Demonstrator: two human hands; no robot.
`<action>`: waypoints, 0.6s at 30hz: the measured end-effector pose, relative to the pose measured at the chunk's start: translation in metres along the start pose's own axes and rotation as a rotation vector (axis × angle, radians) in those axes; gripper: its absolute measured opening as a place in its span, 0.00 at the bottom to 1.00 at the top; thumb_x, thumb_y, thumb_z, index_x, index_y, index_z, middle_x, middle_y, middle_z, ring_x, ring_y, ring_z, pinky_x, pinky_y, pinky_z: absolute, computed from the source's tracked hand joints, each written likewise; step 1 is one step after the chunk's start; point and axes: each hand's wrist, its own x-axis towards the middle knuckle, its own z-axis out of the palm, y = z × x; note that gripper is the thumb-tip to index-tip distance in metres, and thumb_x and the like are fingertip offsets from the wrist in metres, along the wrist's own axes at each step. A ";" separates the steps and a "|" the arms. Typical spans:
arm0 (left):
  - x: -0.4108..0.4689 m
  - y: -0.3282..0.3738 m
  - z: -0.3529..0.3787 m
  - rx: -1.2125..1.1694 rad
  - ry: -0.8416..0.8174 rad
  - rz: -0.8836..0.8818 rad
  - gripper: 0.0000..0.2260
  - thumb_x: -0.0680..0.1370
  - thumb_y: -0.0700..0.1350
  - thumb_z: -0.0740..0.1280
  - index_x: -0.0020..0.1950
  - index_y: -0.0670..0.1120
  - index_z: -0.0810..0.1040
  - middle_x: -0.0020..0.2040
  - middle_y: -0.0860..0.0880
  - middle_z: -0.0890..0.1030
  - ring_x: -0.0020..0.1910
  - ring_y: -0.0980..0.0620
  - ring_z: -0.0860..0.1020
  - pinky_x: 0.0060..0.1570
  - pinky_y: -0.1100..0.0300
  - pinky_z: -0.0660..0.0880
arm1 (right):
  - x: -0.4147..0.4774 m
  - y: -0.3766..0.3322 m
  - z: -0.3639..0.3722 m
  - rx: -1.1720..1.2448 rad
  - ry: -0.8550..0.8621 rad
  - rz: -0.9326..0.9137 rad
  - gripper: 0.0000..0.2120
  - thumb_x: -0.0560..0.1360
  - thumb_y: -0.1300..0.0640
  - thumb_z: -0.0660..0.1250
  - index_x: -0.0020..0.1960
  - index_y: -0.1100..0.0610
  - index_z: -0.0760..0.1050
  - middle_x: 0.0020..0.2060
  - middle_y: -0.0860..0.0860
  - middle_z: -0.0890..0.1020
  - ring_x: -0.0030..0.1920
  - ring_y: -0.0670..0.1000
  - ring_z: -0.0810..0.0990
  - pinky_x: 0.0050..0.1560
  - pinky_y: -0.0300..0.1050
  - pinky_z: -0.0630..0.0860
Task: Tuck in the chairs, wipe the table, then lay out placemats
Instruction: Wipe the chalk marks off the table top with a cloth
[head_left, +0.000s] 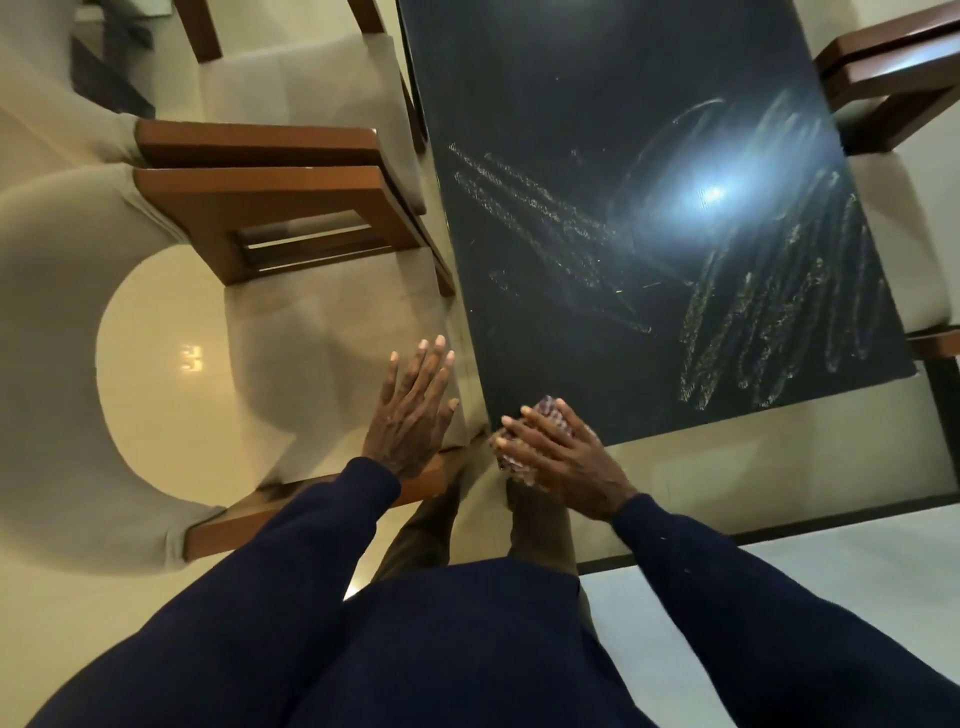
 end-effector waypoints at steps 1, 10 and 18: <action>0.000 0.001 0.000 0.010 0.001 0.001 0.29 0.87 0.52 0.58 0.86 0.42 0.58 0.86 0.40 0.55 0.86 0.40 0.52 0.84 0.38 0.49 | -0.012 0.015 -0.005 -0.005 -0.007 -0.009 0.33 0.85 0.48 0.63 0.87 0.48 0.56 0.87 0.53 0.56 0.86 0.60 0.52 0.82 0.73 0.52; 0.009 0.037 0.012 -0.046 -0.083 0.010 0.31 0.88 0.53 0.58 0.87 0.43 0.52 0.87 0.42 0.47 0.87 0.42 0.45 0.84 0.38 0.45 | 0.076 0.058 -0.022 0.001 0.151 0.641 0.32 0.86 0.47 0.59 0.87 0.49 0.52 0.87 0.53 0.54 0.86 0.59 0.49 0.83 0.71 0.45; 0.014 0.077 0.028 -0.107 -0.167 -0.044 0.36 0.87 0.58 0.55 0.87 0.45 0.43 0.87 0.41 0.38 0.86 0.41 0.40 0.83 0.36 0.45 | -0.027 0.058 -0.018 -0.022 0.019 0.146 0.36 0.83 0.49 0.65 0.87 0.48 0.54 0.87 0.54 0.54 0.86 0.60 0.50 0.82 0.73 0.52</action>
